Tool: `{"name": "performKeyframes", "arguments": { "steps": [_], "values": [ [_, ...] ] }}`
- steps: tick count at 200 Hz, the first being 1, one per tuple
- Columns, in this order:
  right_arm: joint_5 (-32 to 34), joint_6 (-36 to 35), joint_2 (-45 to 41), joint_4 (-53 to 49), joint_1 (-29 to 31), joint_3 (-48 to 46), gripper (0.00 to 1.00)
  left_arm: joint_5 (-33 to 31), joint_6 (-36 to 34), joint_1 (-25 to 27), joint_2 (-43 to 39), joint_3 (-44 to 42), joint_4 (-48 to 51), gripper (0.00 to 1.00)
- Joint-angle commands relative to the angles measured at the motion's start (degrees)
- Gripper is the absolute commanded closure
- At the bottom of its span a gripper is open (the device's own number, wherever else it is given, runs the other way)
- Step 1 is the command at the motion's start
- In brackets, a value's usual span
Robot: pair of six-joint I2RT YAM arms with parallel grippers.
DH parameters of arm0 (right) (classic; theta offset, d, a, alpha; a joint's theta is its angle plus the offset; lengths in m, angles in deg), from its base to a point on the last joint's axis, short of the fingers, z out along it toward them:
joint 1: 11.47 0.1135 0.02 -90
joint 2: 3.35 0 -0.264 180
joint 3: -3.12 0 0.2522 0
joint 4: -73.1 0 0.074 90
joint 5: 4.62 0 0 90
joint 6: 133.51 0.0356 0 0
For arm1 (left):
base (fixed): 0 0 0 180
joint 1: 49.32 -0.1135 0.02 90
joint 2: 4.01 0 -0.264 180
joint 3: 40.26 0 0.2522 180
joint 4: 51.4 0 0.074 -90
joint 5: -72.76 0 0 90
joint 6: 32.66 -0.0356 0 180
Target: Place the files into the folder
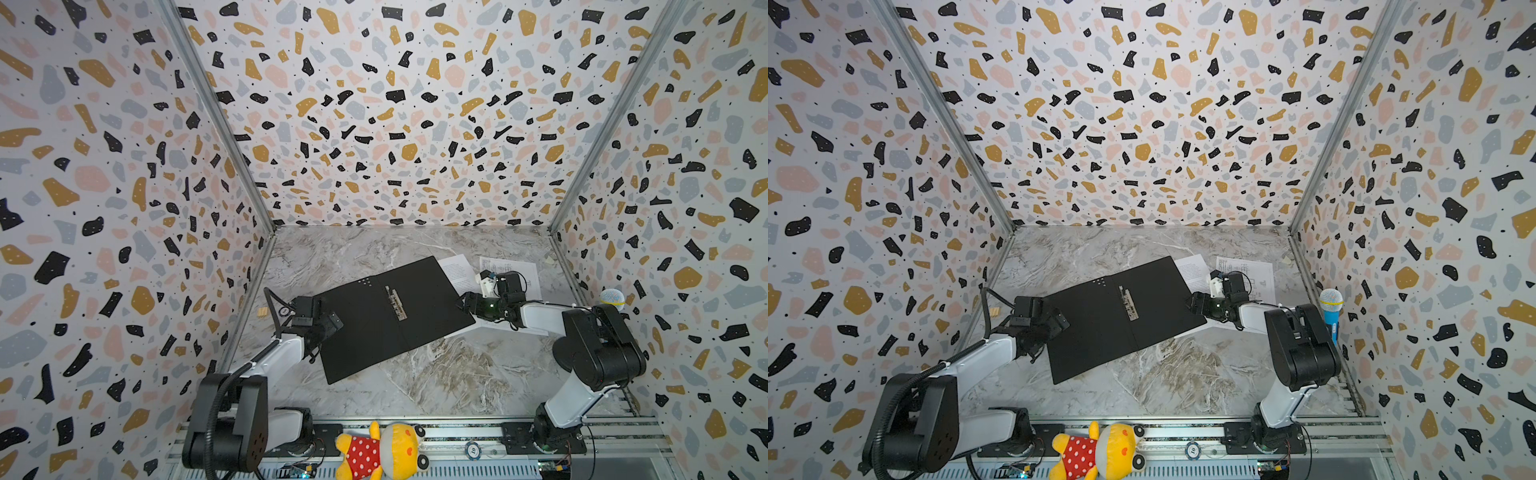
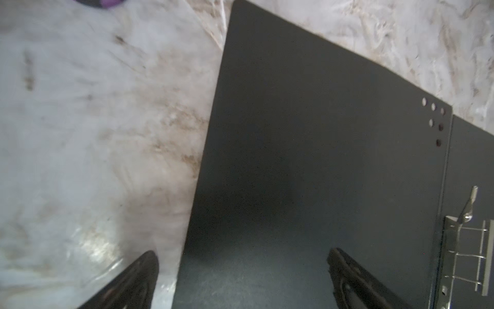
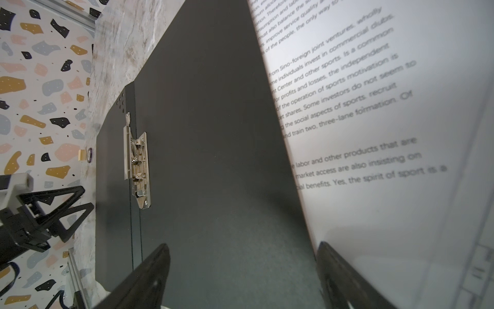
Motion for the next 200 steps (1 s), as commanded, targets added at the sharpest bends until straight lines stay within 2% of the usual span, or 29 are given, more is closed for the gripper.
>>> {"name": "performKeyframes", "arguments": {
  "steps": [1, 70, 138, 200],
  "values": [
    [-1.7, -0.35, 0.2, -1.45, 0.0, 0.4, 0.14, 1.94, -1.4, -0.61, 2.46, 1.0, -1.76, 0.0],
    [-3.11, 0.33, -0.71, -1.16, -0.1, -1.1, 0.14, 4.88, -1.73, -1.64, 7.05, 3.72, -4.65, 0.0],
    [-4.9, 2.61, -1.0, 0.92, 0.16, -3.14, 0.16, 8.43, -3.52, -2.87, 16.65, 13.05, -6.28, 0.0],
    [-4.73, 4.32, -1.65, 1.75, 2.95, -3.94, 0.17, 10.5, -6.33, -3.95, 26.0, 22.88, -5.09, 0.0]
  ]
}}
